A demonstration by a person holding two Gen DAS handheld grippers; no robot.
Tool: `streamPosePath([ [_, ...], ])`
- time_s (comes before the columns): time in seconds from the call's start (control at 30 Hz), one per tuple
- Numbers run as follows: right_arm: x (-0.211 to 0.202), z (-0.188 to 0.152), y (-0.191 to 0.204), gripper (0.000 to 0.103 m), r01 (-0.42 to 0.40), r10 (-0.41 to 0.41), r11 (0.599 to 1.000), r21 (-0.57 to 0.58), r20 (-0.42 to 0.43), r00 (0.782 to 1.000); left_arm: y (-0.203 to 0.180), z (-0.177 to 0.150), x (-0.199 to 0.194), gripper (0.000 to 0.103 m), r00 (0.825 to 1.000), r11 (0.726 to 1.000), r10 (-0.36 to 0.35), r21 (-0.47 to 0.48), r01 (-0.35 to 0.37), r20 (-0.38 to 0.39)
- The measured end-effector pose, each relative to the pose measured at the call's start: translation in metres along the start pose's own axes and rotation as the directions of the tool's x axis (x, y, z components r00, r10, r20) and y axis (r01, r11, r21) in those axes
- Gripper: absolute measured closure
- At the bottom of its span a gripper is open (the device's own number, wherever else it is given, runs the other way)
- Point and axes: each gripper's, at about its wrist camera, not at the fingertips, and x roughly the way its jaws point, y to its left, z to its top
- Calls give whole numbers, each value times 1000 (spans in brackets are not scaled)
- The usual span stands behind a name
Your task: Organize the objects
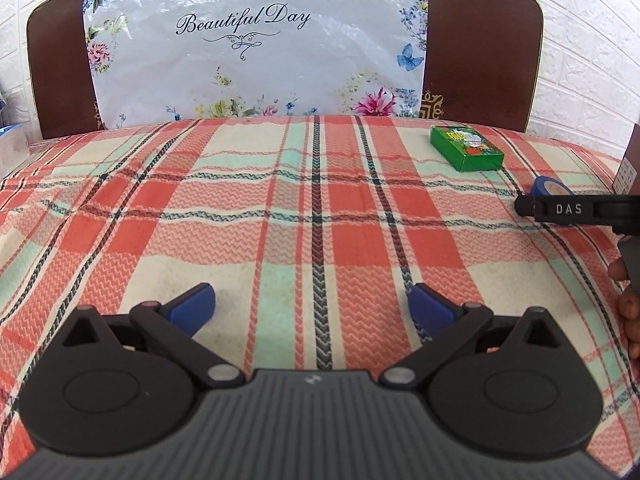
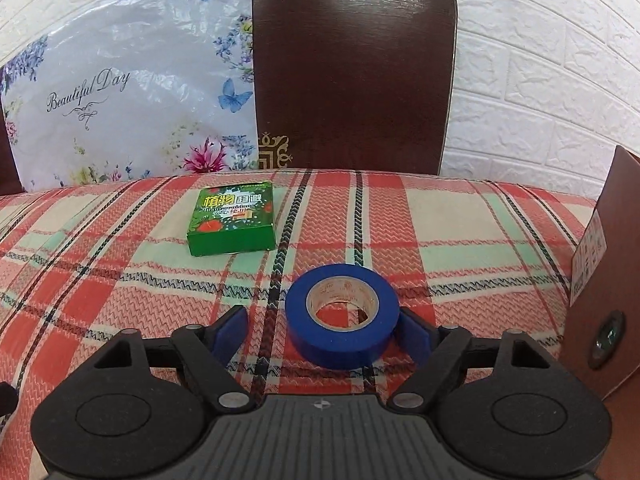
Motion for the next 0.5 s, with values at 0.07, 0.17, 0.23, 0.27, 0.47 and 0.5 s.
streamPosePath([
  [0.07, -2, -1, 2, 40, -3, 3, 1000, -6, 10, 1000, 0, 0, 0, 0, 1000, 1000, 3, 3, -3, 0],
  [0.17, -3, -2, 5, 47, -1, 1, 1000, -21, 23, 1000, -1, 0, 0, 0, 1000, 1000, 5, 6, -5, -1],
  [0.23, -4, -2, 6, 47, 2, -1, 1000, -26, 26, 1000, -1, 0, 1, 0, 1000, 1000, 8, 7, -8, -2],
  [0.27, -4, -2, 6, 47, 1, 0, 1000, -27, 26, 1000, -1, 0, 1, 0, 1000, 1000, 9, 7, -9, -2],
  [0.47, -17, -10, 8, 47, -48, 48, 997, -59, 8, 999, -1, 0, 1, 0, 1000, 1000, 10, 9, -10, -2],
  [0.5, -23, -13, 8, 47, -61, 61, 996, -66, 4, 998, -1, 0, 1, 0, 1000, 1000, 10, 9, -10, -2],
])
